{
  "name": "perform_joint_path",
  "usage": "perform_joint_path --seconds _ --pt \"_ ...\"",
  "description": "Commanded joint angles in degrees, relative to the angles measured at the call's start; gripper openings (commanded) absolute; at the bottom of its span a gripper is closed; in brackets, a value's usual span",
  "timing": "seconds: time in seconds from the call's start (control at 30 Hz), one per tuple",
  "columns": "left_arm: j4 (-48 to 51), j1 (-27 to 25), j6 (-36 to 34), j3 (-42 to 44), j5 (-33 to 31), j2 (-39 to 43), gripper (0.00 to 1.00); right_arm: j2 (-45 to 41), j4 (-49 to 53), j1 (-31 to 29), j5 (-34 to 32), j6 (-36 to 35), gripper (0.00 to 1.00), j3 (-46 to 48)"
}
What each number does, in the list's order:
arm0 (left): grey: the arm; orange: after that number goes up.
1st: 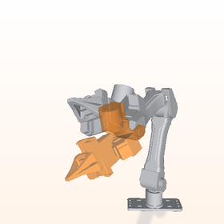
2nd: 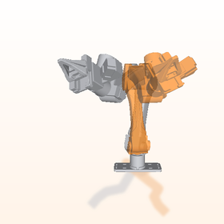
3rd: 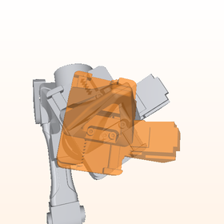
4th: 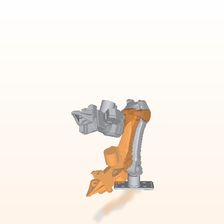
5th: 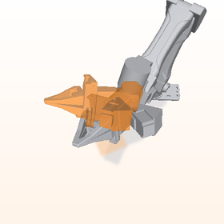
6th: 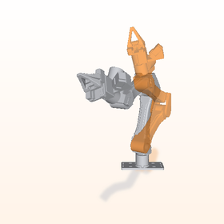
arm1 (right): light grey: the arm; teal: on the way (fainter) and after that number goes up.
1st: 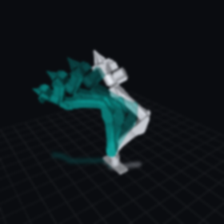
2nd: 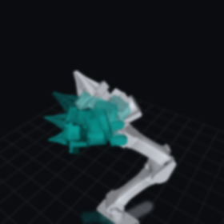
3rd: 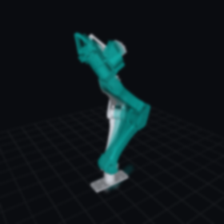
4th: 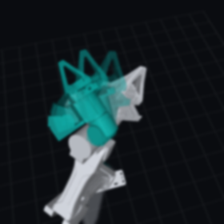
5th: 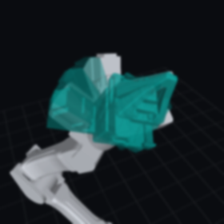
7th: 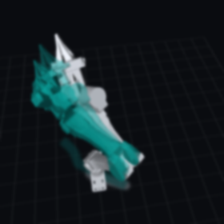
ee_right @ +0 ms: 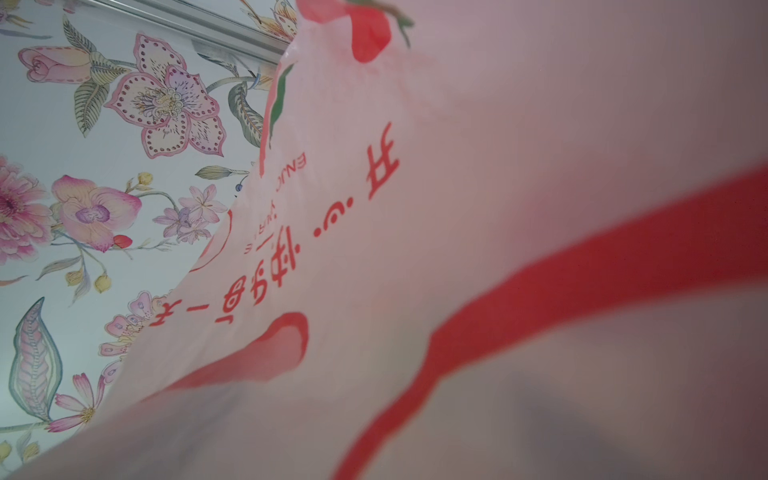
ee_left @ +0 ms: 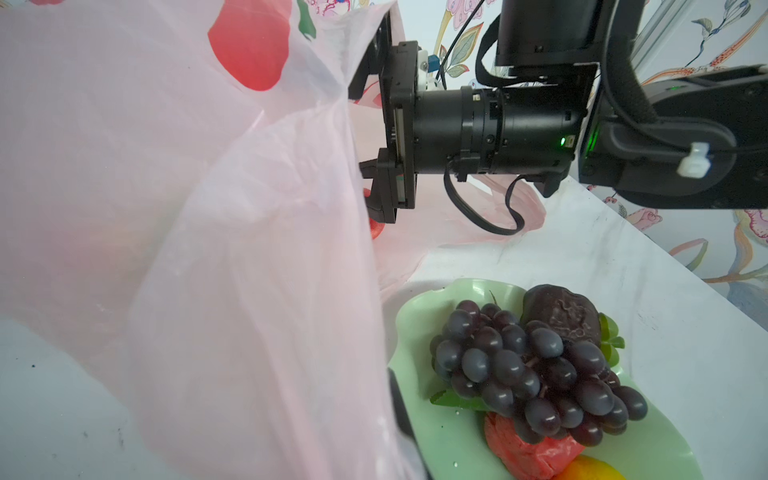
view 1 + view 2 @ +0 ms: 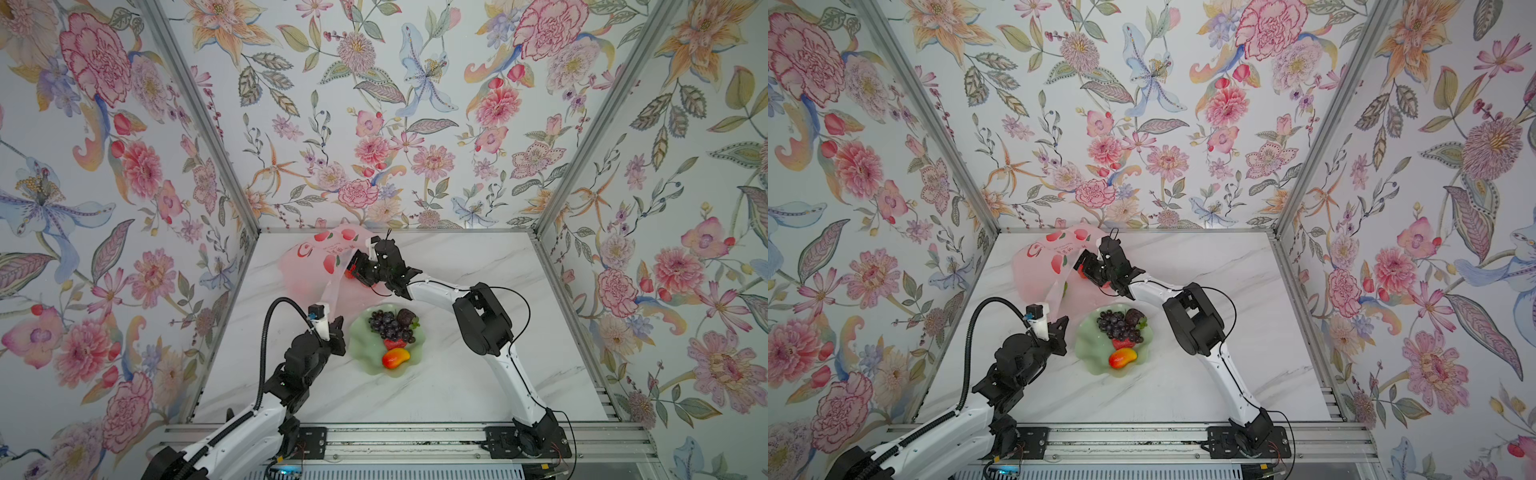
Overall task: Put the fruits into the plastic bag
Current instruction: 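Open the right gripper inside the bag and withdraw it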
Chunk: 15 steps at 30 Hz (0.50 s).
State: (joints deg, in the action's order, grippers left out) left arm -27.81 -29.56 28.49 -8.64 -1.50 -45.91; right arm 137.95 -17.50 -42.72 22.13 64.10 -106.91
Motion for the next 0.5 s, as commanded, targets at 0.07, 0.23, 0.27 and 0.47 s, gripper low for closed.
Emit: perform_joint_path --seconds 0.07,0.23,0.27,0.47 --pt "-0.7 0.7 0.3 0.0 0.6 0.7 0.00 -6.2 -1.2 0.1 2.4 -2.1 0.99 3.7" --pt "-0.6 0.7 0.5 0.4 0.3 1.5 0.00 -9.8 -0.6 -0.2 4.6 -2.7 0.99 8.0" --pt "-0.6 0.7 0.6 0.4 0.2 1.7 0.00 -10.2 -0.2 -0.3 5.2 -2.8 0.99 8.5" --pt "-0.2 0.7 0.7 0.8 -0.2 2.7 0.00 -14.1 -0.9 -1.1 9.0 -3.4 0.99 14.1"
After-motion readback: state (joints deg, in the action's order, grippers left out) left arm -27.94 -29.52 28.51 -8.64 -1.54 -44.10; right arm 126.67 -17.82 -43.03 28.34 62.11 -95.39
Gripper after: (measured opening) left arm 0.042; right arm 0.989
